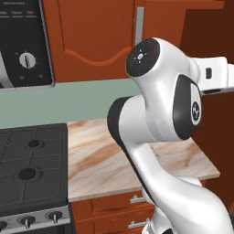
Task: Retrieve the tupperware from the cabinet, then place the raw meat into the tupperware to avoid contamination.
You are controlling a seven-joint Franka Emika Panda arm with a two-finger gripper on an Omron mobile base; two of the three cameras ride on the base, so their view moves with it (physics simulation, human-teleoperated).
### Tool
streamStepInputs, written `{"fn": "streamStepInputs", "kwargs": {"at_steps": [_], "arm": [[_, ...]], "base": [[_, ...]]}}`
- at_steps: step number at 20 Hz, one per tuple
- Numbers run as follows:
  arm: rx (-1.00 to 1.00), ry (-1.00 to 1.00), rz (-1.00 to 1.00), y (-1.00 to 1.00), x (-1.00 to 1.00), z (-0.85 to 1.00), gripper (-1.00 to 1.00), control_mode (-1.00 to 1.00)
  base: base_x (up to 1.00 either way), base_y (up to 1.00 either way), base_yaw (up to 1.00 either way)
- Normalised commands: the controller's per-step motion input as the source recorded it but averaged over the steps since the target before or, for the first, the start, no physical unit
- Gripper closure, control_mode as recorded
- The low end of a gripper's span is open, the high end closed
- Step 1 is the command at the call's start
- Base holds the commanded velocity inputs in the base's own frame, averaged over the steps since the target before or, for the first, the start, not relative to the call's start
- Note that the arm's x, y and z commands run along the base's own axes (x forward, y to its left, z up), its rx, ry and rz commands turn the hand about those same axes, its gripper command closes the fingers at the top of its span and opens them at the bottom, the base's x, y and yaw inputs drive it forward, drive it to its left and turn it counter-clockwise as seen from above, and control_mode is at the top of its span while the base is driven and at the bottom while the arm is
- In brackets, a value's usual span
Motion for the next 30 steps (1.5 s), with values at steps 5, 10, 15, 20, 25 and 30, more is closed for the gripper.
{"fn": "streamStepInputs", "kwargs": {"at_steps": [5, 10, 15, 20, 25, 30], "arm": [[0.06, -0.09, 0.07, -0.01, 0.00, 0.00, -1.00, -1.00], [0.02, -0.10, 0.23, -0.04, 0.00, 0.00, -1.00, -1.00], [-0.01, -0.23, 0.26, 0.00, 0.00, 0.00, -1.00, -1.00], [-0.04, -0.21, 0.20, 0.00, 0.00, 0.00, -1.00, -1.00], [-0.05, -0.13, 0.15, 0.00, 0.00, 0.00, -1.00, -1.00], [0.00, -0.15, 0.13, 0.00, 0.00, 0.00, -1.00, -1.00]], "base": [[0.00, 0.00, 0.00], [0.00, 0.00, 0.00], [0.00, 0.00, 0.00], [0.00, 0.00, 0.00], [0.00, 0.00, 0.00], [0.00, 0.00, 0.00]]}}
